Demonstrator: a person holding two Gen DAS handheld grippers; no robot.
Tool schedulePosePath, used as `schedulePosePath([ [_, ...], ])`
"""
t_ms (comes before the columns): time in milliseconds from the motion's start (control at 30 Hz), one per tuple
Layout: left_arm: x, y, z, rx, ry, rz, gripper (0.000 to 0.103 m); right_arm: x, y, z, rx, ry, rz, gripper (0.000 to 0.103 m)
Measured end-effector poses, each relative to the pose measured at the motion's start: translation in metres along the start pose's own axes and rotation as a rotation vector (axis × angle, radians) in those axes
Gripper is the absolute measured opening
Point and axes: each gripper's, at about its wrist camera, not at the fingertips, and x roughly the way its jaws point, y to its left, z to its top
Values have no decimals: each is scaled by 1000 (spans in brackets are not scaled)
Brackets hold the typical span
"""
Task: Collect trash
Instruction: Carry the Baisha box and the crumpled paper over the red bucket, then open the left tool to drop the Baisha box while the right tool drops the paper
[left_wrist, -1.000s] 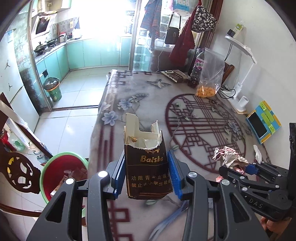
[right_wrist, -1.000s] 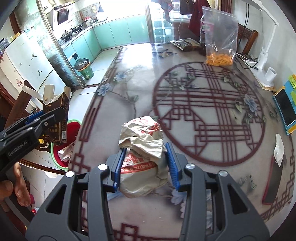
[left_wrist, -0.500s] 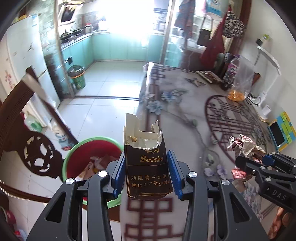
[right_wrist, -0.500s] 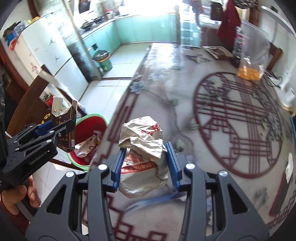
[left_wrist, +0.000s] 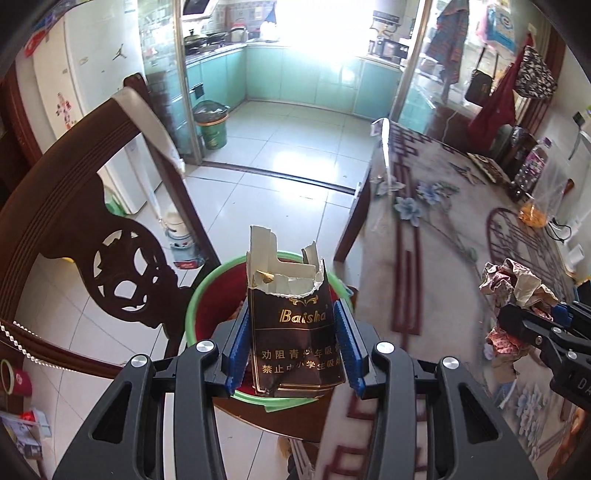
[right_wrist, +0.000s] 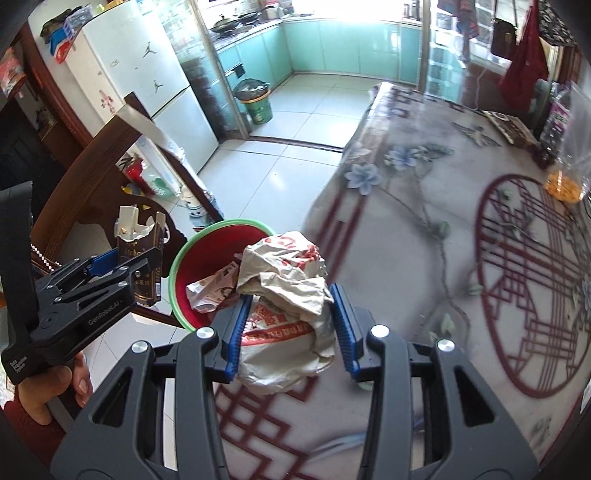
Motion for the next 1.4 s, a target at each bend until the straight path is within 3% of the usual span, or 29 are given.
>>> schedulePosePath([
  [600, 54, 49, 26, -66, 90, 23, 41, 77, 60, 38, -96, 108, 92, 40],
  [1400, 99, 59, 31, -85, 178, 13, 41, 113, 66, 47, -112, 172, 81, 40],
])
